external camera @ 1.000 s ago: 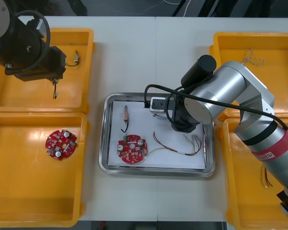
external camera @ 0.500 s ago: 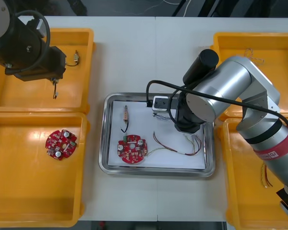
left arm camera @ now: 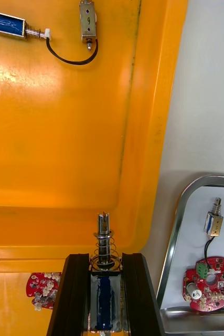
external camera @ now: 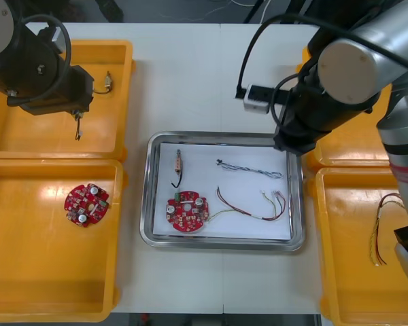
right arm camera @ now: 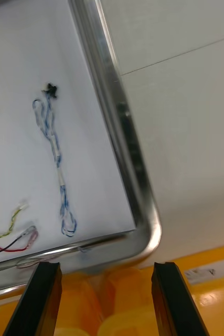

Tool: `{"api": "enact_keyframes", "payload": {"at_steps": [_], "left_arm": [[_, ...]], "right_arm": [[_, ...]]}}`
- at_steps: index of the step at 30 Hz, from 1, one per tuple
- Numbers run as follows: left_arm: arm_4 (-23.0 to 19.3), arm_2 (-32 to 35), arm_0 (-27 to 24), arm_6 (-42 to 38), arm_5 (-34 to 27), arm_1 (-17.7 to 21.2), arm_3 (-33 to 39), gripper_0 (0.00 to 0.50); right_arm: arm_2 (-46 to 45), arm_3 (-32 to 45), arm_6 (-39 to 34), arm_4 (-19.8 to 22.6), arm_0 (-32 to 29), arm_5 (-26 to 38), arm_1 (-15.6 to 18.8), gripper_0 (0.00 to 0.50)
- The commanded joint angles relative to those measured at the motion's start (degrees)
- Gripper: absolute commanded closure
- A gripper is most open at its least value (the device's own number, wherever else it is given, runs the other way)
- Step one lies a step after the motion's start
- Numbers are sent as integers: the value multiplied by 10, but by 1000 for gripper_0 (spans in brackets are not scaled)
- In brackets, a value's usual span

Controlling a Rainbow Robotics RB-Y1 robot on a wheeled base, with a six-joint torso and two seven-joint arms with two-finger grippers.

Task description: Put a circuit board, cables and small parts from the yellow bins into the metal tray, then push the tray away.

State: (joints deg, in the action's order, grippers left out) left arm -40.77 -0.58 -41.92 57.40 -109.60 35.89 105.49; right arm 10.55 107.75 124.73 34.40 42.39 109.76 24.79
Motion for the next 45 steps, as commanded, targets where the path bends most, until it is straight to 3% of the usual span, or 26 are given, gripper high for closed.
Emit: {"api": "enact_keyframes", "payload": {"at_steps": [1,8,18,32,39,45], "left_arm": [[-5,19,5,-51,-4,-6,18,500],[-17,17,3,-62,-4,-12,18,499],[-10,-15,-11,-84,-4,-30,27,499],[39,-91,-43,-127,-4,-83,26,499],[52,-140,-54,-146,6,-101,24,498],[53,-195,-56,-188,62,-108,24,500]], "right_arm": [[-62,42,-34,5,28,2,29,0],[-97,57,-58,1,20,2,90,0],[-163,82,-210,23,-48,2,145,0],[-252,127,-426,45,-162,2,174,0],[-287,134,-462,59,-223,2,176,0],[-309,142,-462,66,-278,2,177,0]]}}
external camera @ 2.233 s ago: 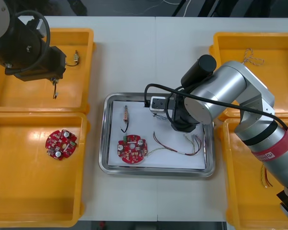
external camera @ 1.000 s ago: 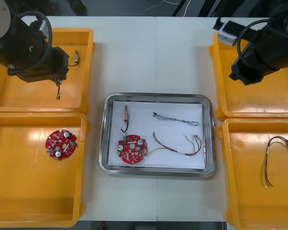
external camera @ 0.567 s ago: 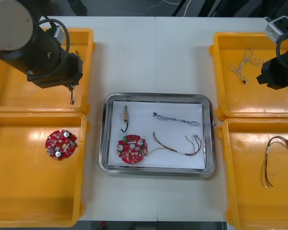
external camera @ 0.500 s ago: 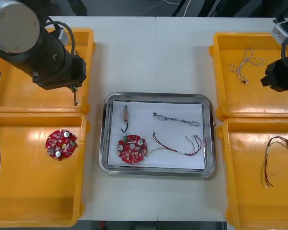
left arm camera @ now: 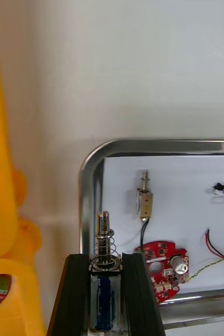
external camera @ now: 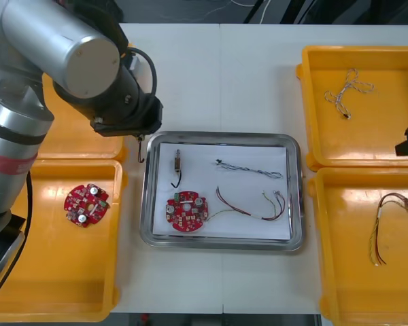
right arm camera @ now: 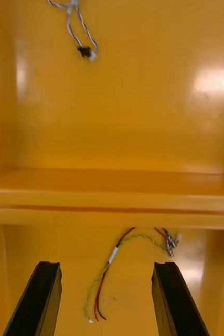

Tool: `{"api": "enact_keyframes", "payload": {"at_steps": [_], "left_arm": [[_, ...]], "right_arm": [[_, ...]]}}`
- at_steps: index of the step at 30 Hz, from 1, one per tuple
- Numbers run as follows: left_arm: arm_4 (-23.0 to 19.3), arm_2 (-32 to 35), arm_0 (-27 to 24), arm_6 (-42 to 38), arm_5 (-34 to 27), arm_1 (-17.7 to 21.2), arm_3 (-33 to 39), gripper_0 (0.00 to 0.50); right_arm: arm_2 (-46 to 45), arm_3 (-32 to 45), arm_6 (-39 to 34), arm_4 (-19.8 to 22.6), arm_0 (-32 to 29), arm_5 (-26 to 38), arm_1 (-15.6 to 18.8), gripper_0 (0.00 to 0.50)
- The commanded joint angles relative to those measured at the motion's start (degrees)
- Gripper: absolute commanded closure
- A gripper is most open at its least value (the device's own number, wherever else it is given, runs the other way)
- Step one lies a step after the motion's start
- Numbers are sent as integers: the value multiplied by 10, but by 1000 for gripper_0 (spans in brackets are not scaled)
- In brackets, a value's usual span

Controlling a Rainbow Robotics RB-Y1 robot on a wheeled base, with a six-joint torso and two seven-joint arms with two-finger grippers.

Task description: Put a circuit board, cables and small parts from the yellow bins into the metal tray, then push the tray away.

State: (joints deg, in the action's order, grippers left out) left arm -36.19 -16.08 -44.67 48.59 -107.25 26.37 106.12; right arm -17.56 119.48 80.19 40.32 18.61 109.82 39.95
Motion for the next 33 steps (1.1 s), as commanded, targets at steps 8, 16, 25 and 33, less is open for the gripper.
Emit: {"api": "enact_keyframes", "payload": {"at_steps": [8,16,25,33], "left_arm": [[26,-112,-33,-126,106,-28,-7,499],[58,-175,-39,-141,181,-41,-63,499],[68,-231,-38,-162,225,-40,-89,499],[73,-259,-38,-182,256,-41,-115,497]], "right_arm": [[-34,53,-27,10,-111,2,23,0],[-40,82,-35,18,-126,2,11,0],[-47,82,-37,22,-128,2,8,0],[-47,86,-39,27,-128,2,7,0]]}}
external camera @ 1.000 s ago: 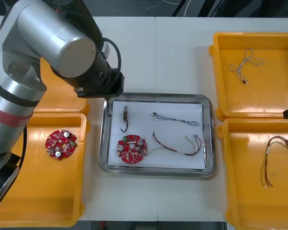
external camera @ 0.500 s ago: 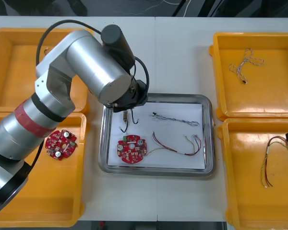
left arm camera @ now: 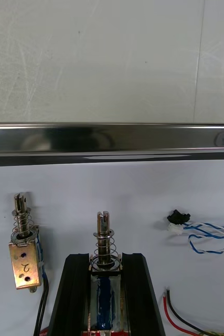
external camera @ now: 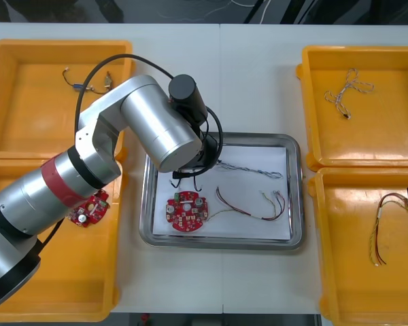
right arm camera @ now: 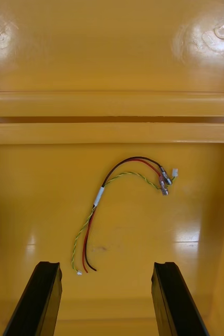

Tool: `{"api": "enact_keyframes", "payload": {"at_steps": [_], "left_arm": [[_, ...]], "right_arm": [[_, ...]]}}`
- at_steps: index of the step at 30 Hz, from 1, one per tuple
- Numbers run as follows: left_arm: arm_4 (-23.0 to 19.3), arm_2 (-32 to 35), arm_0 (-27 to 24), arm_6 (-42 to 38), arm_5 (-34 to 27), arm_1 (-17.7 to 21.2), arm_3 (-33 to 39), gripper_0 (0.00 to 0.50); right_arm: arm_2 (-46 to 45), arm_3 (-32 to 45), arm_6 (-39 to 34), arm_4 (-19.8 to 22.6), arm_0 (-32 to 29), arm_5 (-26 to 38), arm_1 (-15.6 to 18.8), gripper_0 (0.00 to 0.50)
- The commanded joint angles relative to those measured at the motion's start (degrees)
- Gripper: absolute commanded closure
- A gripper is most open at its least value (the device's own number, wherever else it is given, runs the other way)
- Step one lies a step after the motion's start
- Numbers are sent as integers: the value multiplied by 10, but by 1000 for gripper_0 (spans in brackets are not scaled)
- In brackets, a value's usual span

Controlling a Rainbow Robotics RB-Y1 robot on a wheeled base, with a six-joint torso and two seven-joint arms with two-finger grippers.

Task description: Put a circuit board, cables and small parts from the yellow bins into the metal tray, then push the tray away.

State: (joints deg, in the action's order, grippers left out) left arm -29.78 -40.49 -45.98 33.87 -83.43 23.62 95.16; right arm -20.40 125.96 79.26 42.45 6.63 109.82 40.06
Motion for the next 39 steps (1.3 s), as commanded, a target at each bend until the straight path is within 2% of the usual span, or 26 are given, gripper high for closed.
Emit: {"api": "enact_keyframes", "payload": {"at_steps": [1,2,3,4,6,8,23,32,39], "left_arm": [[9,-16,-25,-35,19,-14,-6,495],[10,-16,-25,-38,20,-14,-6,460],[10,-16,-25,-41,22,-14,-6,386],[10,-16,-25,-42,22,-14,-6,345],[10,-16,-25,-50,27,-15,-6,108],[11,-16,-25,-55,29,-14,-6,0],[22,-16,-25,-79,29,-15,6,0],[24,19,-25,-68,-40,-6,30,0],[-7,78,-25,-57,-96,17,67,0]], "right_arm": [[-18,21,-30,6,-8,2,5,0],[-18,21,-30,6,-8,2,5,0],[-18,21,-30,7,-8,2,5,0],[-18,21,-30,7,-8,2,5,0],[-18,21,-31,7,-8,2,5,0],[-18,21,-31,8,-8,2,5,0],[-18,24,-32,10,-8,2,5,0],[-18,27,-36,9,-8,2,5,0],[-18,27,-40,14,-8,2,5,0]]}}
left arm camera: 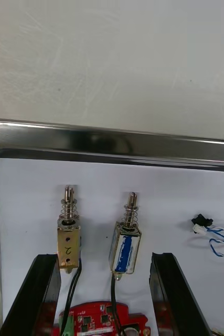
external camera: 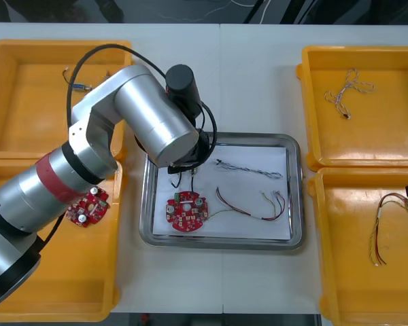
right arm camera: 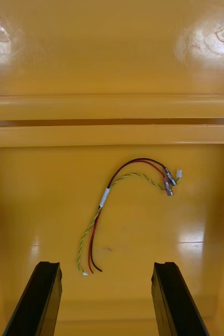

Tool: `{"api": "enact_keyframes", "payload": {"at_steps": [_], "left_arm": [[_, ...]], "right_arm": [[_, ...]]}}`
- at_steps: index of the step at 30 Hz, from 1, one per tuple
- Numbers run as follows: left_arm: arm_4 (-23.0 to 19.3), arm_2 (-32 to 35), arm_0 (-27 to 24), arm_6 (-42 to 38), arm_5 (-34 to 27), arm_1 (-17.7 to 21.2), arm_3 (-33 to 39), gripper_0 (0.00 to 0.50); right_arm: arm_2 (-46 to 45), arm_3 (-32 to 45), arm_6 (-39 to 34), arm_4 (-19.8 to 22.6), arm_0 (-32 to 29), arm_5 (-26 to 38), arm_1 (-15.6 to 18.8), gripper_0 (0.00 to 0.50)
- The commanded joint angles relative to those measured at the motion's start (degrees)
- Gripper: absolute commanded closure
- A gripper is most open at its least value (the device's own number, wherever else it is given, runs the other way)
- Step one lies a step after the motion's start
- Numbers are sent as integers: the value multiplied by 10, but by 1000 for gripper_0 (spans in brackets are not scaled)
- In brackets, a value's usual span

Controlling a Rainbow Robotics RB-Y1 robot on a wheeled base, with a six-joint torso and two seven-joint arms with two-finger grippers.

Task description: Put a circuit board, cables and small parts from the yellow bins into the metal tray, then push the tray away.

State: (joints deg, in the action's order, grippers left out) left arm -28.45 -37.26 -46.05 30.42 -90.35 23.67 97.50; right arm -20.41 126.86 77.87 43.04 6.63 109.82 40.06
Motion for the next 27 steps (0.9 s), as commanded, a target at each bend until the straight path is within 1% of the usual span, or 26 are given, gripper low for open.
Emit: {"api": "enact_keyframes", "payload": {"at_steps": [1,9,11,16,19,22,25,27], "left_arm": [[-27,54,-25,-21,-37,23,52,0],[-93,107,-25,-13,-96,84,107,0],[-115,123,-25,-10,-114,103,118,0],[-142,154,-25,3,-153,135,134,0],[-153,179,-24,46,-195,154,138,0],[-169,203,-19,68,-196,167,139,0],[-192,240,0,83,-196,191,148,0],[-198,256,13,93,-196,204,153,0]], "right_arm": [[-18,18,-26,9,-8,2,5,0],[-18,18,-28,13,-7,2,5,0],[-18,19,-28,16,-6,2,6,0],[-17,19,-28,25,3,2,20,0],[-3,20,-31,42,14,2,36,0],[1,19,-33,63,22,2,49,0],[24,20,-38,90,51,2,70,0],[34,20,-40,104,68,2,75,0]]}}
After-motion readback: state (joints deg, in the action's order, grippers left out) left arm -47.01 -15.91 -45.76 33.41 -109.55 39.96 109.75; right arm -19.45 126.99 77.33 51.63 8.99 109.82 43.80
